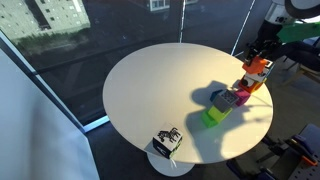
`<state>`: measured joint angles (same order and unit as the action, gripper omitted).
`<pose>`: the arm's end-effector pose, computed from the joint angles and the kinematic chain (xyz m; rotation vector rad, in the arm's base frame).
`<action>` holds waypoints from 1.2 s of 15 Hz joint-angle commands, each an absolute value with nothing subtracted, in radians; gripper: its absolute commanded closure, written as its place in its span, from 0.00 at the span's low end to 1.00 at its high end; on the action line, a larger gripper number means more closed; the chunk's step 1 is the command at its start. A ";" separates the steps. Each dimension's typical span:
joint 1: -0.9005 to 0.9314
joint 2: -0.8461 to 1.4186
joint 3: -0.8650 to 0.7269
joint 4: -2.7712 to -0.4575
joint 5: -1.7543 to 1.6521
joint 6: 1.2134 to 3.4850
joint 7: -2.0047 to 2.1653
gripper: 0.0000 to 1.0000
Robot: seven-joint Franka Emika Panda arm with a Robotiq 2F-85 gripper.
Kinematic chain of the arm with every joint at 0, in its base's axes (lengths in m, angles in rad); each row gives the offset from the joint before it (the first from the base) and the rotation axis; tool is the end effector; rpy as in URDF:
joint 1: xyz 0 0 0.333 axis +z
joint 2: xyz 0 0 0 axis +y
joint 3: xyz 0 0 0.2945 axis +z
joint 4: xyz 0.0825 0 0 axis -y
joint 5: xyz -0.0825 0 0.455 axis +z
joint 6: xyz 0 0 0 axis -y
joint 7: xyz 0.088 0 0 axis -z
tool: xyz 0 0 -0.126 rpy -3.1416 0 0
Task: Remove the orange block from the stack and put it on top of the blue block
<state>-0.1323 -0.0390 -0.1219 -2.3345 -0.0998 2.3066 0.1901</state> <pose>0.5372 -0.1427 0.2656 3.0171 -0.5765 0.0134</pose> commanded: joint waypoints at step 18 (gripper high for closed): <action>0.004 0.086 -0.047 -2.405 -0.179 2.502 0.443 0.75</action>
